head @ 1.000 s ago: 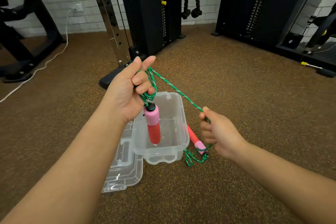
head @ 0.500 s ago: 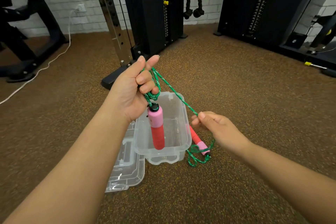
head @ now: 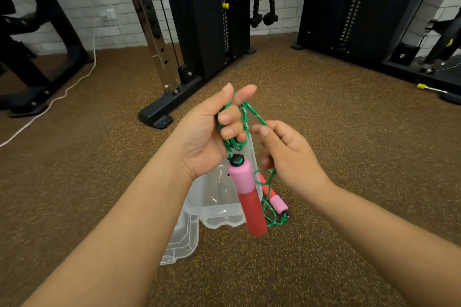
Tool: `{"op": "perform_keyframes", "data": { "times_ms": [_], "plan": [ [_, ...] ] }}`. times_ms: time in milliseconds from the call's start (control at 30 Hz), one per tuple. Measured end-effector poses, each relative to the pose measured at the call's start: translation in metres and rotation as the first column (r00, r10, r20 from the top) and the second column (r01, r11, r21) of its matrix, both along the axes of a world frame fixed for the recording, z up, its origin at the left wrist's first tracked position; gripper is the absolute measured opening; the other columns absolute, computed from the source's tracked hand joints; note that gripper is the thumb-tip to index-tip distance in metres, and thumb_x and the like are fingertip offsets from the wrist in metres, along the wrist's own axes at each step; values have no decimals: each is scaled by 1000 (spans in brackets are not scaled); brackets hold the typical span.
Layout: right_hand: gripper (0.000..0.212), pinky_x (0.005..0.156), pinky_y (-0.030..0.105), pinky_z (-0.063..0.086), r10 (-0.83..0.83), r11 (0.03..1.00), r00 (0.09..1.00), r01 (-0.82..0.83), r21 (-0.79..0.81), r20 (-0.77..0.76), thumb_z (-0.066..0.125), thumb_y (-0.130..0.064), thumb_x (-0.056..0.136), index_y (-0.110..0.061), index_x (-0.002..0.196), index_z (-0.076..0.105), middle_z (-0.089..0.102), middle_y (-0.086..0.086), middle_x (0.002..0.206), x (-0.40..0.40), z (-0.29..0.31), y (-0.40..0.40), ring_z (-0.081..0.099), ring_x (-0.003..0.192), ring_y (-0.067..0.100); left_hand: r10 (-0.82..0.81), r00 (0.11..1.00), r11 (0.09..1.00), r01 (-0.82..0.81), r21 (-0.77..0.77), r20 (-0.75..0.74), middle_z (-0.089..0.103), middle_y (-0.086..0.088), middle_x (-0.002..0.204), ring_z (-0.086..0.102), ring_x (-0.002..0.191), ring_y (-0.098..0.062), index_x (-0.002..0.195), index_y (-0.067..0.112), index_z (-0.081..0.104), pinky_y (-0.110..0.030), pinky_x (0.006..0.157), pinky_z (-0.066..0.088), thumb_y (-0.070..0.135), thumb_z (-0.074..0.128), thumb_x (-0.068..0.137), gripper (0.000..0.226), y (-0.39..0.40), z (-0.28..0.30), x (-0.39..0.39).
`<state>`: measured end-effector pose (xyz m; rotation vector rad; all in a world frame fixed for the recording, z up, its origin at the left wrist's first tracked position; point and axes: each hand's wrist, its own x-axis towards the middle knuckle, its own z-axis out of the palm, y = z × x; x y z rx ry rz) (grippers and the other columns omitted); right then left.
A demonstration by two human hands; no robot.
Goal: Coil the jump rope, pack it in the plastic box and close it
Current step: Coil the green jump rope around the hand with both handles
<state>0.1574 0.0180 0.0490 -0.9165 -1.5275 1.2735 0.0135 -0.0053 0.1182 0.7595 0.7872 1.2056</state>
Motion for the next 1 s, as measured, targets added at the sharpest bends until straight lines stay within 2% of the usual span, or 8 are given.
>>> {"op": "perform_keyframes", "data": {
  "times_ms": [100, 233, 333, 467, 567, 667, 867, 1000],
  "plan": [
    [27, 52, 13, 32, -47, 988, 951, -1, 155, 304, 41, -25, 101, -23, 88, 65, 53, -24, 49, 9, -13, -6, 47, 48, -4, 70, 994, 998, -70, 0, 88, 51, 4, 64, 46, 55, -11, 125, 3, 54, -27, 66, 44, 45, 34, 98, 54, 1, 2, -5],
    [33, 63, 32, 45, -79, 875, 773, -249, 416, 629, 34, -48, 95, -33, 85, 62, 53, -27, 59, 17, -14, -16, 54, 65, -2, 125, 983, 992, -123, -26, 135, 67, -17, 115, 64, 105, -28, 144, 0, 27, -38, 100, 42, 68, 24, 90, 87, 4, -4, -6],
    [34, 61, 34, 47, -35, 832, 816, -296, 470, 576, 36, -49, 93, -32, 81, 62, 52, -24, 61, 18, 5, -21, 56, 65, 2, 83, 994, 996, -84, -11, -65, 67, -18, 118, 61, 115, -28, 152, 11, 9, -42, 111, 31, 78, 10, 83, 97, 4, -8, 1],
    [23, 65, 43, 52, 16, 828, 911, -243, 505, 411, 47, -40, 93, -29, 81, 64, 66, -10, 68, 19, 32, -17, 66, 71, 12, -119, 909, 992, 92, -88, -399, 61, -23, 126, 58, 119, -28, 149, 6, 23, -38, 105, 35, 82, -7, 74, 111, 2, -13, 3],
    [23, 63, 32, 54, 21, 854, 942, -192, 483, 336, 51, -31, 95, -20, 79, 63, 68, 4, 65, 24, 50, -5, 67, 63, 13, -287, 782, 955, 278, -103, -553, 62, -32, 103, 60, 99, -40, 117, -14, 54, -43, 104, 38, 80, -15, 74, 124, -3, -13, 2],
    [28, 56, 9, 41, -50, 873, 946, -114, 475, 319, 53, -33, 95, -16, 75, 62, 64, -11, 66, 28, 56, 6, 57, 60, 0, -402, 735, 908, 396, -136, -545, 52, -18, 68, 51, 63, -28, 110, -7, 59, -39, 78, 44, 80, -10, 75, 117, -6, -10, 4],
    [44, 54, 21, 33, 11, 966, 976, -67, 250, 220, 45, -43, 94, -9, 68, 50, 42, -12, 60, 22, 18, 26, 38, 56, 1, -366, 810, 921, 387, -51, -458, 35, 5, 44, 33, 39, -11, 86, 9, 59, -28, 55, 44, 44, 33, 98, 46, -12, -5, 9],
    [36, 44, 10, 30, 91, 990, 992, -99, 95, 92, 41, -38, 100, -22, 70, 54, 40, -18, 47, 15, 6, 22, 34, 43, -1, -261, 912, 964, 266, -30, -317, 31, 8, 44, 30, 38, -10, 76, 16, 49, -27, 53, 42, 42, 32, 100, 39, -7, -6, 8]
  ]
}}
